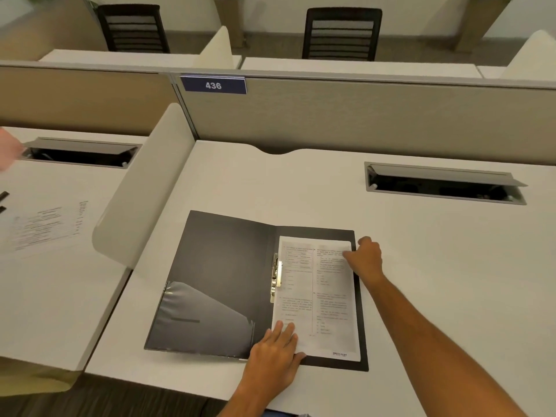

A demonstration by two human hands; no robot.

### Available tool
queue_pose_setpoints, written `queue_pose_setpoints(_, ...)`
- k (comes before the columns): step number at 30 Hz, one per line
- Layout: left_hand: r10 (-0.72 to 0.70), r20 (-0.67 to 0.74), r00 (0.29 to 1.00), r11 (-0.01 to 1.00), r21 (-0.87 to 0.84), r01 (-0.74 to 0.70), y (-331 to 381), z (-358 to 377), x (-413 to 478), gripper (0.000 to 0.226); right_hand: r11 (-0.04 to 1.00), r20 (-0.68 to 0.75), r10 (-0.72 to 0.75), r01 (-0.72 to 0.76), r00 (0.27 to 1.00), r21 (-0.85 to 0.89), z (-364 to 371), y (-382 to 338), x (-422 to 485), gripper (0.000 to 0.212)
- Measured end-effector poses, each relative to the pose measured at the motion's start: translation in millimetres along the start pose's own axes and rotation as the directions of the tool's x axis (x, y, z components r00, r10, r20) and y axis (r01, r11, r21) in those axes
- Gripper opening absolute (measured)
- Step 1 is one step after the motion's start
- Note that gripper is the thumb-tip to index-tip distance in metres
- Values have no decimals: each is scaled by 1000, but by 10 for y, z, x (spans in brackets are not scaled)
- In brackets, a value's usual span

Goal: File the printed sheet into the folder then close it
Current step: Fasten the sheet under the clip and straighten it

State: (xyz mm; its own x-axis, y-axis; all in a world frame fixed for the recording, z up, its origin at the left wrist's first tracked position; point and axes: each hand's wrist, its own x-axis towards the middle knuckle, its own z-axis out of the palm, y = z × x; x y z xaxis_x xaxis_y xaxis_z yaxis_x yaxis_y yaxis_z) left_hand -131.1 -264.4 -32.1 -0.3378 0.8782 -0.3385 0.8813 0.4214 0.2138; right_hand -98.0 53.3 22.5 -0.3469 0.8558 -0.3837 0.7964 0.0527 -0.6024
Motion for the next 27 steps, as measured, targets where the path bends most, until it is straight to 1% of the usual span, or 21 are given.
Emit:
queue_pose_setpoints(2, -13, -15, 1000, 1000, -12, 13, 13, -14, -25, 56, 999, 36, 35, -36, 999, 39, -7, -53, 52, 24)
queue_pose_setpoints(6, 54, -24, 998, 999, 11, -53, 48, -41, -20, 50, 994, 50, 33, -38, 998, 103, 14, -55, 94, 16)
queue_pose_setpoints(9, 51, -80, 995, 998, 35, -48, 58, -52, -18, 49, 990, 69, 40, -49, 997, 131, 18, -38, 82, 26)
queue_pose_setpoints(12, 34, -68, 997, 998, 45, -31, 54, -65, -23, 48, 981, 79, 31, -45, 996, 188, 29, -19, 52, 19)
queue_pose_setpoints(13, 31, -62, 998, 998, 49, -28, 52, -69, -22, 48, 980, 80, 22, -38, 997, 197, 24, -20, 41, 19)
queue_pose_setpoints(17, 18, -55, 998, 998, 55, -15, 53, -61, -26, 47, 979, 84, -19, 1, 996, 203, 17, 14, 4, 35)
queue_pose_setpoints(19, 14, -46, 999, 998, 56, -12, 53, -57, -20, 48, 981, 78, -42, 26, 996, 193, 9, 45, -15, 41)
queue_pose_setpoints(22, 6, -52, 999, 998, 60, -3, 53, -51, -14, 48, 987, 37, -78, 72, 996, 146, 7, 89, -51, 37)
queue_pose_setpoints(23, 2, -56, 998, 998, 59, 2, 49, -49, -12, 48, 988, 27, -87, 83, 996, 131, 12, 98, -68, 39)
queue_pose_setpoints(27, -20, -46, 999, 999, 49, 22, 46, -40, -13, 49, 985, 43, -163, 160, 986, 59, 47, 128, -155, 46)
